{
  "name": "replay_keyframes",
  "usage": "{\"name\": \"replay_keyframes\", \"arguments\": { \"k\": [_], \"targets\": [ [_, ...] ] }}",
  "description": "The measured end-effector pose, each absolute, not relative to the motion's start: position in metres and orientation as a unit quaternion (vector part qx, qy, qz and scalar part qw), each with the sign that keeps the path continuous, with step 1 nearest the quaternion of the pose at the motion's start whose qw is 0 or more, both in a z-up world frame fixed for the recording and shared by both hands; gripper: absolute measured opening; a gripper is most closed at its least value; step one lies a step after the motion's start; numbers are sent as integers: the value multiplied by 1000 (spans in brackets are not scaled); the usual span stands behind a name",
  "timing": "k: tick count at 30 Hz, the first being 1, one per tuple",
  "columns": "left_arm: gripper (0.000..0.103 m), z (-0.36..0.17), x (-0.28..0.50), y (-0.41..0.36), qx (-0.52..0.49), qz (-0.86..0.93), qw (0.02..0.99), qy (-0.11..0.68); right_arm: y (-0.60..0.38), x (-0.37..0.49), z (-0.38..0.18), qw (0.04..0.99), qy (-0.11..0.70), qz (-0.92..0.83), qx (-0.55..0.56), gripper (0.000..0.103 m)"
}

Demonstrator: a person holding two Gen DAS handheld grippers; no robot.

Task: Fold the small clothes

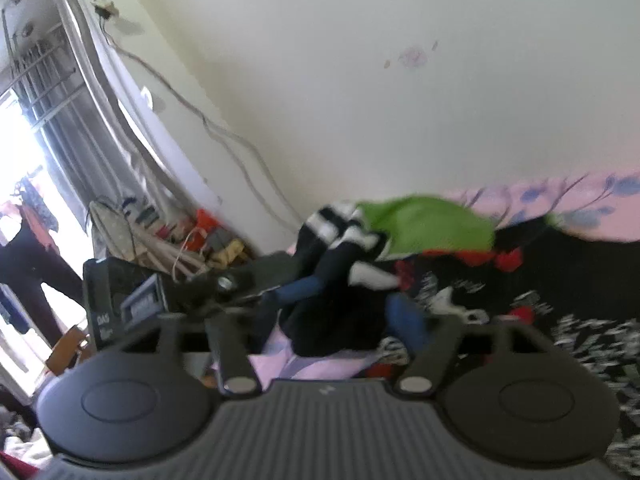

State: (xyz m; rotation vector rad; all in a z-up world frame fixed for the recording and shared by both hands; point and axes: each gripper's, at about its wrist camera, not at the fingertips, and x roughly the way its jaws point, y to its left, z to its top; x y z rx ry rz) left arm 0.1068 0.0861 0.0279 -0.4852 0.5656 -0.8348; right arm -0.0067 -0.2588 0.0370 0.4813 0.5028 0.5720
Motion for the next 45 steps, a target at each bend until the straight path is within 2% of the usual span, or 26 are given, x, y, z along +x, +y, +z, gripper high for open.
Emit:
{"name": "replay_keyframes", "arguments": {
  "k": [7, 11, 13, 14, 15, 18, 20, 22, 23, 24, 26, 27, 32, 35, 37, 38, 39, 42, 44, 45],
  "targets": [
    [95, 24, 105, 70, -200, -402, 848, 282, -333, -70, 34, 936, 192, 138, 261, 68],
    [95, 20, 103, 57, -179, -407, 846, 295, -371, -118, 39, 962, 149, 18, 229, 67],
    [95, 17, 102, 53, -173, -410, 843, 301, -381, -136, 41, 969, 135, -28, 207, 64],
    [94, 15, 102, 50, -169, -412, 842, 305, -386, -142, 40, 969, 134, -42, 203, 59],
    [93, 13, 102, 48, -165, -413, 841, 308, -389, -144, 38, 968, 137, -48, 203, 51],
    [86, 7, 102, 39, -150, -418, 835, 325, -390, -138, 24, 964, 156, -49, 209, 42],
    [77, 2, 103, 32, -138, -426, 826, 343, -386, -123, 11, 961, 183, -51, 200, 40],
    [66, -4, 104, 24, -117, -422, 824, 360, -381, -98, -14, 953, 244, -81, 162, 38],
    [64, -7, 104, 20, -104, -419, 824, 367, -381, -84, -31, 943, 279, -111, 144, 40],
    [61, -8, 105, 19, -97, -417, 825, 370, -381, -82, -37, 942, 276, -134, 136, 42],
    [61, -6, 104, 23, -100, -410, 832, 361, -388, -86, -29, 937, 266, -130, 188, 42],
    [61, -3, 105, 30, -110, -407, 836, 351, -386, -92, -23, 942, 246, -126, 192, 51],
    [66, 14, 112, 71, -184, -380, 852, 309, -313, -110, 23, 981, 182, -35, 65, 56],
    [67, 17, 116, 87, -209, -366, 857, 298, -242, -108, 32, 982, 176, 64, -41, 62],
    [68, 18, 118, 94, -220, -360, 858, 294, -194, -104, 26, 968, 182, 113, -130, 62],
    [68, 18, 119, 96, -225, -359, 857, 293, -172, -100, 20, 958, 187, 130, -173, 57],
    [69, 18, 119, 98, -230, -360, 856, 292, -153, -95, 14, 947, 190, 145, -214, 47],
    [70, 20, 118, 100, -234, -362, 855, 288, -114, -77, -8, 915, 205, 178, -300, 46],
    [71, 22, 118, 101, -235, -363, 855, 286, -103, -65, -23, 899, 217, 179, -337, 42],
    [71, 23, 118, 101, -236, -365, 854, 286, -100, -57, -25, 895, 226, 180, -339, 27]
  ]
}}
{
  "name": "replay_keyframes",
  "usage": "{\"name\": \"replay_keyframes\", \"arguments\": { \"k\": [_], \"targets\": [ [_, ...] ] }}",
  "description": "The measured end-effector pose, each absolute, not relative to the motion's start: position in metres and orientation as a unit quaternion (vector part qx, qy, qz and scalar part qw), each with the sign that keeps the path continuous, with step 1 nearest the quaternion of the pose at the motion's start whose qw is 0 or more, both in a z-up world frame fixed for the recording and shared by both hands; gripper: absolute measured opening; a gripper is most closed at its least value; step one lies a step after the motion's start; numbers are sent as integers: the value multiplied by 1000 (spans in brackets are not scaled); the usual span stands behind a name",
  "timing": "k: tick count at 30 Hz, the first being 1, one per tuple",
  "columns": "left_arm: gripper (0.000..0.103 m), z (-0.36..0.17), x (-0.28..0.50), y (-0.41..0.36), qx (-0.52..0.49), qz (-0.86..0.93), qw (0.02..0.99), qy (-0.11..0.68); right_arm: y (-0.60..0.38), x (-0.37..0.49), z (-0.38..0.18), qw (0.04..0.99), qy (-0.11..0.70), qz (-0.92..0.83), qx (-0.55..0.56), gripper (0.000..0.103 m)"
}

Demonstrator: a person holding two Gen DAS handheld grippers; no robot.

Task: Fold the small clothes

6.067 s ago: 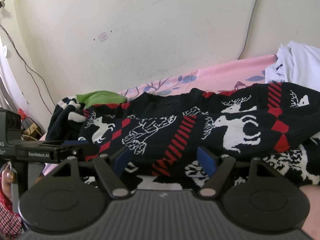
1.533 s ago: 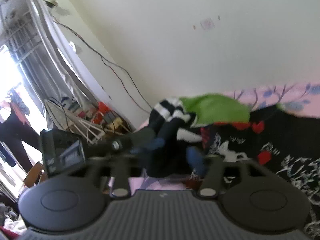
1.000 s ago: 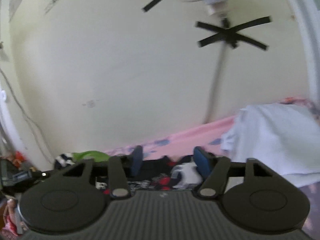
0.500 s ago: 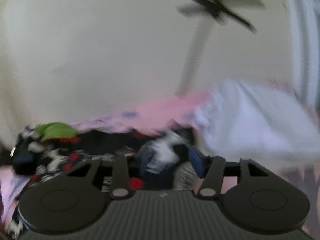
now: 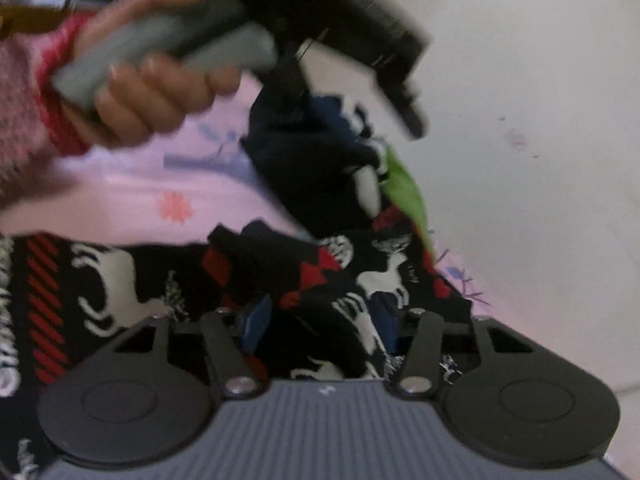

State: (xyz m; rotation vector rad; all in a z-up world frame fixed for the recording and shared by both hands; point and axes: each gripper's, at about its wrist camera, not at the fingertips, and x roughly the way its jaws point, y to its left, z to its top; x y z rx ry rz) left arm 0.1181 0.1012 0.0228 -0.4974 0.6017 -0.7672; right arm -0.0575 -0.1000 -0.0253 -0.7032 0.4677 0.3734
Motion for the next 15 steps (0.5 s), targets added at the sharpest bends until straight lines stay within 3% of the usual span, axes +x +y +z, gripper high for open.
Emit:
{"name": "replay_keyframes", "arguments": {
  "k": [2, 6, 12, 13, 14, 15],
  "targets": [
    [71, 24, 117, 102, -239, -367, 853, 285, -96, -40, -20, 901, 247, 192, -302, 0],
    [73, 28, 114, 107, -247, -365, 855, 272, -104, -12, 13, 941, 236, 182, -158, 0],
    [73, 27, 119, 127, -285, -343, 854, 268, -171, -6, 60, 981, 160, 105, 41, 0],
    [73, 27, 120, 128, -288, -341, 853, 270, -177, -9, 62, 980, 162, 104, 43, 2],
    [73, 26, 120, 128, -288, -338, 854, 272, -177, -14, 62, 977, 172, 122, 25, 24],
    [73, 26, 120, 127, -286, -338, 854, 273, -171, -19, 61, 973, 185, 142, -3, 37]
  ]
}}
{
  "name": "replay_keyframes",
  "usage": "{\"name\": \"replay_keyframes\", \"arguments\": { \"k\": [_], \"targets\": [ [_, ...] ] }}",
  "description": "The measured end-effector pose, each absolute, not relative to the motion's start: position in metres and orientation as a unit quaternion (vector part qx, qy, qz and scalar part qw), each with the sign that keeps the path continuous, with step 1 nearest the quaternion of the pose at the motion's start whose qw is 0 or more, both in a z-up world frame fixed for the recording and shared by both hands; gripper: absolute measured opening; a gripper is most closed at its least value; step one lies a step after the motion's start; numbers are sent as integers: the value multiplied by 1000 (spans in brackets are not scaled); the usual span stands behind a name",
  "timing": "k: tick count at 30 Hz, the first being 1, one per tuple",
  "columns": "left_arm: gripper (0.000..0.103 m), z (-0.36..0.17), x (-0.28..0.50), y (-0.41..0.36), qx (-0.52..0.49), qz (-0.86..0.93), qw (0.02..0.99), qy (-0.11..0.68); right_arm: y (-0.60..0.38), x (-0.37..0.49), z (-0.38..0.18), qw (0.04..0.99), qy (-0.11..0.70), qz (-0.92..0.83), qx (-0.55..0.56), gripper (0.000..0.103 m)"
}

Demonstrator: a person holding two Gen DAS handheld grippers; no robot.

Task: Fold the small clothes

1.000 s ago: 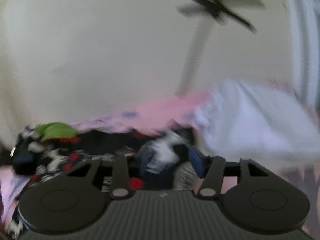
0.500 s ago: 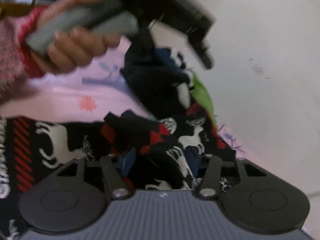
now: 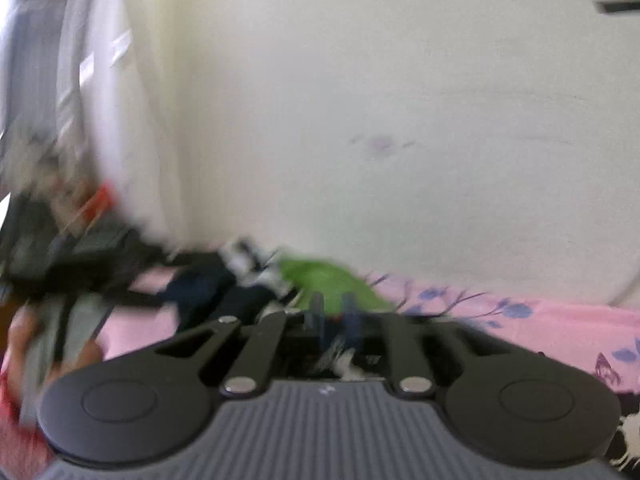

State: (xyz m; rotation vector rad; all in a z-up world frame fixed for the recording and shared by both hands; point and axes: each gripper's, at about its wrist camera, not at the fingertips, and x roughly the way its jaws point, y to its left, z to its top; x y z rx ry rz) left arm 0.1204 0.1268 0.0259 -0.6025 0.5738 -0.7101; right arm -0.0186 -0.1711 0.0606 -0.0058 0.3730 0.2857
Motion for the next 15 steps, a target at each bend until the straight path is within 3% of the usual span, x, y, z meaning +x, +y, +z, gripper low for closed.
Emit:
{"name": "replay_keyframes", "arguments": {
  "k": [2, 6, 11, 13, 15],
  "targets": [
    [73, 26, 120, 124, -281, -338, 856, 273, -148, -31, 51, 960, 204, 172, -87, 54],
    [75, 28, 118, 122, -272, -337, 860, 269, -102, -45, 24, 925, 236, 233, -183, 49],
    [75, 26, 120, 124, -277, -337, 857, 273, -73, -26, 0, 909, 278, 251, -181, 48],
    [75, 26, 121, 125, -280, -338, 856, 273, -70, -8, -13, 899, 322, 250, -161, 43],
    [75, 27, 120, 126, -281, -339, 856, 271, -72, -2, -17, 898, 334, 239, -157, 16]
  ]
}}
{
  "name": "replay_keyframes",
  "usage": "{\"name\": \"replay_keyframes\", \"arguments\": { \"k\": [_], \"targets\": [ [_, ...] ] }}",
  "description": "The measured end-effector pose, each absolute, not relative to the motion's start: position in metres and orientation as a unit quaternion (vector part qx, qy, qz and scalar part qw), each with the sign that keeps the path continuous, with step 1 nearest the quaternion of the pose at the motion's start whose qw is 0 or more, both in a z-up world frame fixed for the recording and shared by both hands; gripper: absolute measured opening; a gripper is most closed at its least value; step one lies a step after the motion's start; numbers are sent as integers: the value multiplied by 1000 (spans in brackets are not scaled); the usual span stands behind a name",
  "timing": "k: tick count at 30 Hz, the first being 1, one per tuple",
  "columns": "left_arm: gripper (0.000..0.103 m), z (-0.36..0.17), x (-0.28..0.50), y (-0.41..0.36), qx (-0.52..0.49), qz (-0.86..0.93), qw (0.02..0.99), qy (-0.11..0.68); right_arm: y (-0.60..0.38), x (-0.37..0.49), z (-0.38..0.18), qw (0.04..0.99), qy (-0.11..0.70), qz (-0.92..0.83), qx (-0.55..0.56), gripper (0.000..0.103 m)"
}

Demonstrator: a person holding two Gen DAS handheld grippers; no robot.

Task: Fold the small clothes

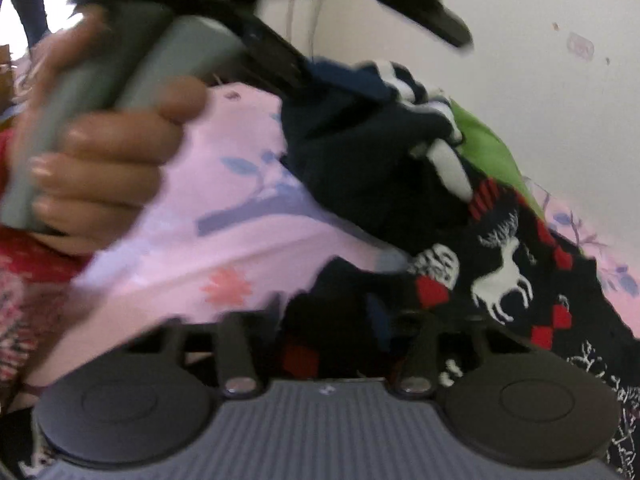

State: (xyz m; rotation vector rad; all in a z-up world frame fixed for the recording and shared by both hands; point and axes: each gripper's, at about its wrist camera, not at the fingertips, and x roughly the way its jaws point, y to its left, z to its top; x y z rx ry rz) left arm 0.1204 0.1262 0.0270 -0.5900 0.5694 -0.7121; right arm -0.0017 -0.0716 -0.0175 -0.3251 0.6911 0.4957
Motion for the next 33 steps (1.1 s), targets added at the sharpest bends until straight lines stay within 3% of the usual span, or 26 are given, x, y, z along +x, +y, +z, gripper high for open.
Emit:
{"name": "replay_keyframes", "arguments": {
  "k": [2, 9, 11, 16, 20, 22, 23, 25, 26, 27, 28, 31, 32, 33],
  "targets": [
    [75, 28, 120, 127, -280, -338, 858, 268, -85, 8, -7, 905, 341, 235, -102, 0],
    [76, 26, 121, 130, -284, -335, 858, 265, -218, -12, 70, 954, 192, 161, 166, 0],
    [78, 24, 121, 123, -277, -349, 853, 270, -257, -29, 65, 959, 182, 104, 193, 0],
    [82, 20, 114, 65, -200, -413, 833, 309, -306, -64, 2, 937, 257, 26, 235, 0],
    [82, 14, 100, -3, -110, -445, 810, 366, -316, -84, -17, 936, 264, 12, 233, 11],
    [82, 9, 92, -26, -70, -444, 807, 384, -323, -99, -8, 949, 230, -13, 215, 28],
    [82, 5, 90, -36, -56, -444, 803, 394, -328, -105, -3, 954, 211, -27, 212, 52],
    [81, -2, 88, -53, -35, -442, 796, 412, -339, -113, 3, 962, 179, -57, 197, 55],
    [78, -7, 87, -58, -25, -441, 793, 419, -346, -110, 4, 963, 180, -67, 190, 55],
    [66, -11, 84, -66, -9, -439, 796, 416, -351, -106, 0, 961, 189, -77, 187, 53],
    [40, -12, 77, -70, 14, -433, 810, 395, -354, -99, -5, 957, 206, -84, 185, 50],
    [10, -8, 68, -77, 51, -419, 834, 356, -357, -85, -21, 950, 241, -108, 165, 29],
    [10, -3, 69, -71, 35, -426, 838, 341, -352, -85, -19, 953, 235, -117, 153, 21],
    [10, 2, 70, -64, 19, -426, 845, 323, -350, -85, -18, 956, 223, -115, 154, 19]
  ]
}}
